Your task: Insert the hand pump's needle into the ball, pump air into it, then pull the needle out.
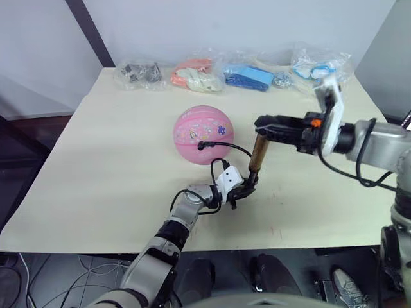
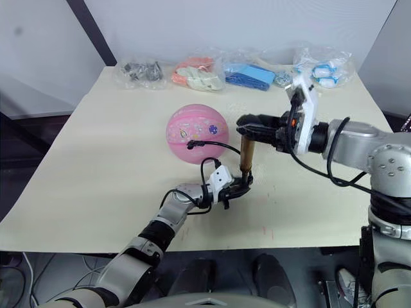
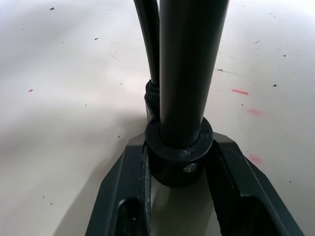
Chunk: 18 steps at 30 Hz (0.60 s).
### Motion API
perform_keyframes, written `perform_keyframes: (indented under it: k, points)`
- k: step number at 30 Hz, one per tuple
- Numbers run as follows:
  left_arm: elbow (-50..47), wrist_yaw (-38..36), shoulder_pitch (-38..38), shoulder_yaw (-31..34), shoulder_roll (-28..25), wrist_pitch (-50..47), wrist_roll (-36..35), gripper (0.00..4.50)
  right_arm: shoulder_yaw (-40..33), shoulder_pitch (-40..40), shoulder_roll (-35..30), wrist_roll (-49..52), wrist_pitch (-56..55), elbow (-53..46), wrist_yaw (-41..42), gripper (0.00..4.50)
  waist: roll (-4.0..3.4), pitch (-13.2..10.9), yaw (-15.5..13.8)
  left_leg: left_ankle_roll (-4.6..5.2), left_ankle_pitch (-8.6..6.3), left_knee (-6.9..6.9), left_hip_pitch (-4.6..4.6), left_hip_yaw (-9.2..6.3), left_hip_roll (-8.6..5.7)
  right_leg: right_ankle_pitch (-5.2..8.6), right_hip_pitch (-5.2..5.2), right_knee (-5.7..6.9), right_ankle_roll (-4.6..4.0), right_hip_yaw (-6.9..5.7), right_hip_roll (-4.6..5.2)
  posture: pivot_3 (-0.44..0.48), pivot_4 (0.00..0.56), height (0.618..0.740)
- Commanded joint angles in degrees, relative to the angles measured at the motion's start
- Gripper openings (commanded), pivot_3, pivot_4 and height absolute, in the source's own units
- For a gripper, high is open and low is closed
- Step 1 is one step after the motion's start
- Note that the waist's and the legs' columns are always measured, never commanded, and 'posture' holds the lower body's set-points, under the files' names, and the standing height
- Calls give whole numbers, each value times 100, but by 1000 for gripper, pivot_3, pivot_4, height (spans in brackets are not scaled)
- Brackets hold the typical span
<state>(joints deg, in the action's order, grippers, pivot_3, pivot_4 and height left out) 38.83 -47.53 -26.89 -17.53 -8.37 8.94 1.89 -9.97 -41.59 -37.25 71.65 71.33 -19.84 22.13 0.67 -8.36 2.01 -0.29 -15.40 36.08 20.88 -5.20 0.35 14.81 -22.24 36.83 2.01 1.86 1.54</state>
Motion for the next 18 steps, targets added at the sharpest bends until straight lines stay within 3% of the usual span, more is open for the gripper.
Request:
perform_keyframes:
  k: [1,8,15,18]
  points:
    - [570,15,330,-98,-149,-330,212,1063,-547,-639,-243,621,-101,-29,-290,1758,-4,-3,2,0,0,0,0,0,0,0,0,0,0,0,0,0,150,740]
    - [576,9,334,-93,-152,-326,203,1063,-305,-559,-326,967,-173,-16,-495,1758,-4,-11,2,0,0,4,5,-1,0,-1,0,1,-1,-2,2,0,150,740]
    - [524,-2,354,-97,-171,-346,197,1063,572,657,-323,-393,-734,-164,186,1758,4,3,28,1,0,9,-13,0,2,8,15,4,15,-2,-2,0,150,740]
    - [469,-2,388,-93,-203,-364,195,1063,1093,1290,41,-1059,-1267,84,465,1758,17,18,44,1,0,8,-25,1,11,13,46,4,23,-3,-11,0,150,740]
